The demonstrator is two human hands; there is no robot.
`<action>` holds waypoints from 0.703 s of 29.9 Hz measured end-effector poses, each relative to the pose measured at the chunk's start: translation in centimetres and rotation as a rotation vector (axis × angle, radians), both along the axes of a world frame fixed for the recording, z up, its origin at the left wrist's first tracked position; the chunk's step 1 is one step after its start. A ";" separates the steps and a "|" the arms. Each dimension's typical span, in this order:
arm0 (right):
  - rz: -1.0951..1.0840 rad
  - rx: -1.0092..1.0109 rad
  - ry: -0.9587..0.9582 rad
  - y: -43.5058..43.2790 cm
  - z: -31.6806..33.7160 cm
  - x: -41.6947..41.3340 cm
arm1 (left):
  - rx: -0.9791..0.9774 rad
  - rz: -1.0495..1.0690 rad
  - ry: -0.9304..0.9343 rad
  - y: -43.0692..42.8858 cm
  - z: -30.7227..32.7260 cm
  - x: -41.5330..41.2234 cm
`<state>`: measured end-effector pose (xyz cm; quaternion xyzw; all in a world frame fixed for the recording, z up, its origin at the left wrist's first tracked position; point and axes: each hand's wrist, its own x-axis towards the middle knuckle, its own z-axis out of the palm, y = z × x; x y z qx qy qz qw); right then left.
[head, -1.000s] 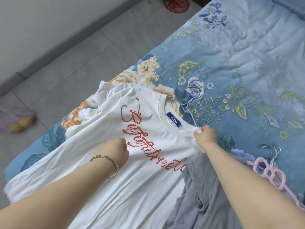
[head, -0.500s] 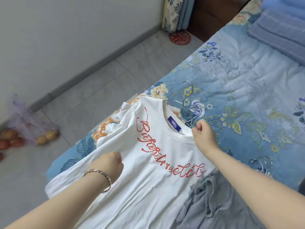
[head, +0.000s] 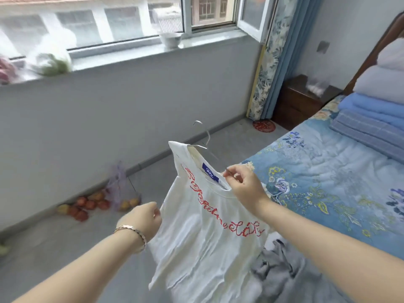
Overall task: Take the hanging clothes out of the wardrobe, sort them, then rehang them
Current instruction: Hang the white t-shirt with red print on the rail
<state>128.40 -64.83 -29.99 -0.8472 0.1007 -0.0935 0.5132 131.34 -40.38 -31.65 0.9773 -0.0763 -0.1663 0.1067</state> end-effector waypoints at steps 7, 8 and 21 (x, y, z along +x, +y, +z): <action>0.303 -0.141 -0.035 14.9 11.0 -9.9 | -0.036 0.234 -0.089 14.8 9.5 -10.7; 0.367 -0.189 -0.052 16.8 12.3 -11.4 | -0.036 0.276 -0.101 16.6 10.9 -12.6; 1.091 -0.367 -0.297 34.5 25.9 -28.4 | 0.048 0.968 -0.312 30.9 22.0 -42.8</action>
